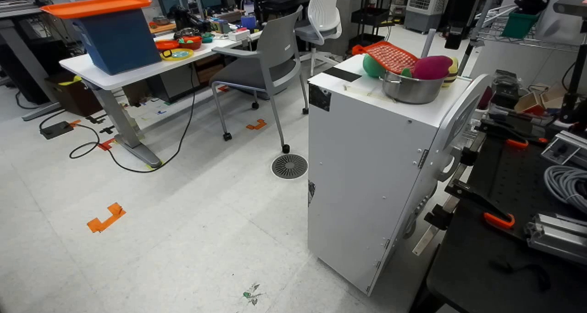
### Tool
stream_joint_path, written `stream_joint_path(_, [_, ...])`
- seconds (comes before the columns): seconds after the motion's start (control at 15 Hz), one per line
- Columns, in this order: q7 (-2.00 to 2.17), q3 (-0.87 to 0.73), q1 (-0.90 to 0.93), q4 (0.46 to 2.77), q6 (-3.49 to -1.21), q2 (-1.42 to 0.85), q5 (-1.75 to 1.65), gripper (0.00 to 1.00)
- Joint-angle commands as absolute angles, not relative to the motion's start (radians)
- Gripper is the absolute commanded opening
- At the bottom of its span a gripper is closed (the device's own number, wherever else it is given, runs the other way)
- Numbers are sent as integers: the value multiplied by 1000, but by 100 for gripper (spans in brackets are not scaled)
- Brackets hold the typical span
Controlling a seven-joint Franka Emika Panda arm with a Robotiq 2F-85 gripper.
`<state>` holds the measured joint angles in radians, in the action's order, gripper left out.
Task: Remove the purple plushy from the pot and put it atop the cupboard
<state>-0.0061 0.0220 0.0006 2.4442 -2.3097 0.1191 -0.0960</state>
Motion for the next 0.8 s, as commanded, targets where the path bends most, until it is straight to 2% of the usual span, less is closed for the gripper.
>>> stream_joint_path(0.0, [15,26,6,2413,-2308,82,-109,100])
stream_joint_path(0.73, [-4,55,38,2353,-2347,6,-144,100])
